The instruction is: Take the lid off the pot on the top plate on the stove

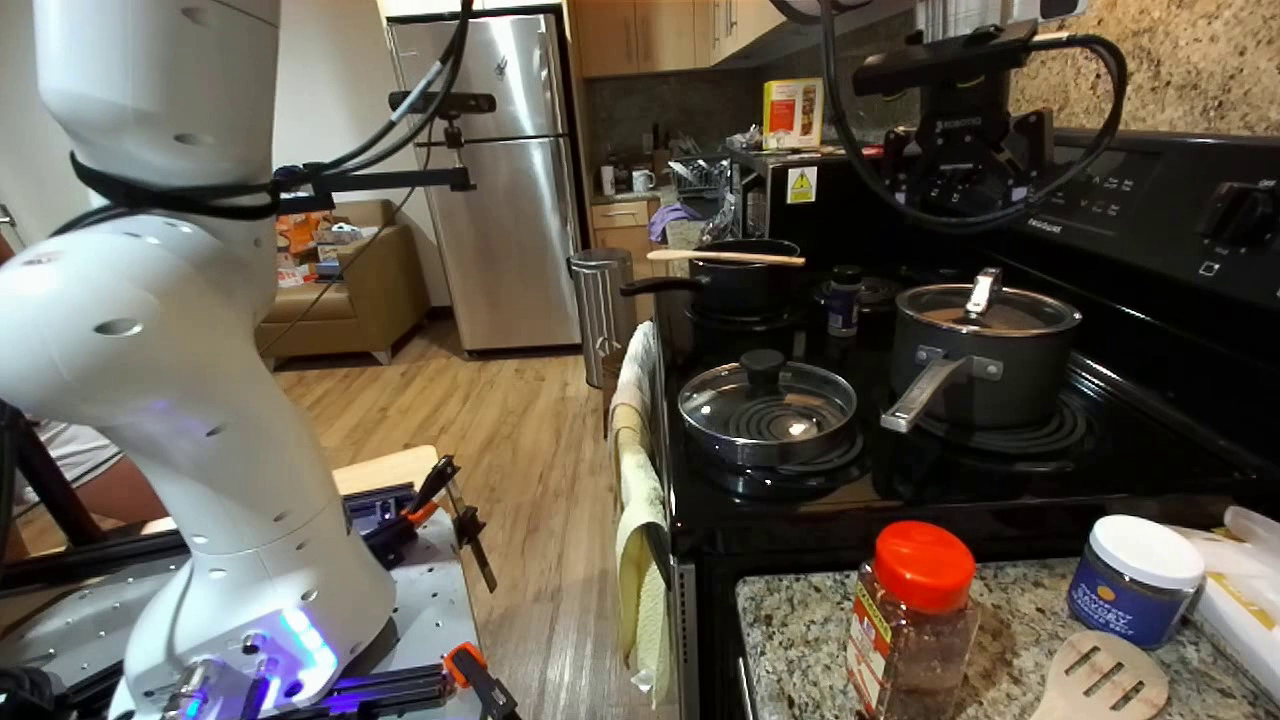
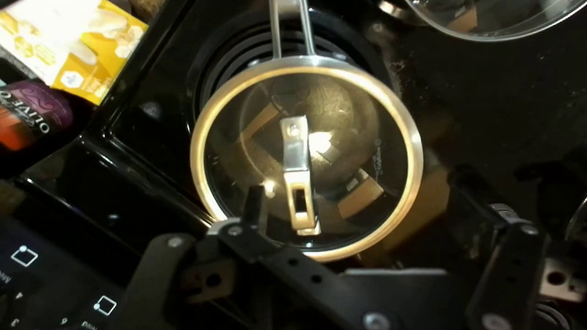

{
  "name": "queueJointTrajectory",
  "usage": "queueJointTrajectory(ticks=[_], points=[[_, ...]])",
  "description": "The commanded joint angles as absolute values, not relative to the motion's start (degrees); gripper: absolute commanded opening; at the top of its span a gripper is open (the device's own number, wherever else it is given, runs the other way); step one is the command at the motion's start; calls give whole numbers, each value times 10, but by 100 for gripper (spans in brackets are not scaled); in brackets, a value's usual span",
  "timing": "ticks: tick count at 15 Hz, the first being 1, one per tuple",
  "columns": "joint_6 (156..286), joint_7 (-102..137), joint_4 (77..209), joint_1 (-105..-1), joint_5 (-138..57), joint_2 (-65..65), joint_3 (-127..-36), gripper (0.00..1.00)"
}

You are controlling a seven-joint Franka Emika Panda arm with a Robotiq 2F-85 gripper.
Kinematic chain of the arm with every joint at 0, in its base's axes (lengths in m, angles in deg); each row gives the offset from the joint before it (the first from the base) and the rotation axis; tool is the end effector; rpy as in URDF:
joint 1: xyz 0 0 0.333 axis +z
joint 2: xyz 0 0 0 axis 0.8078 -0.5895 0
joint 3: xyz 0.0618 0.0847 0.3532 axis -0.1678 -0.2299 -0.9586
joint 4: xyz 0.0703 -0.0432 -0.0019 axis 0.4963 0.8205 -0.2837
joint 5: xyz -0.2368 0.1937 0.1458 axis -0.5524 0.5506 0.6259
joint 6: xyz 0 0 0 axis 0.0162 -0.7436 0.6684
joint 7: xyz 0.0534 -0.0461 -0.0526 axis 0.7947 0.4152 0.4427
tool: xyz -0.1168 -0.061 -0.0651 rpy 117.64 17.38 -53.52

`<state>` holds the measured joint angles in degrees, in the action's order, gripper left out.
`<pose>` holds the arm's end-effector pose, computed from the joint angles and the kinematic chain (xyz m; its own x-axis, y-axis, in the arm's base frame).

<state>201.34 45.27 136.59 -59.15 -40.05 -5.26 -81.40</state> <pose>0.6500 -0.1012 0.4893 0.9600 0.2636 0.0941 0.2531 -0.9612 0.1100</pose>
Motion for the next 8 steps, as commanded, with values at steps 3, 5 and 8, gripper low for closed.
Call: queueJointTrajectory(ticks=[3, 5, 8], points=[[1990, 518, 1254, -624, -386, -133, -835, 100], [1976, 522, 1235, -634, -375, -152, -842, 100], [1966, 526, 1220, -648, -362, -176, -853, 100]])
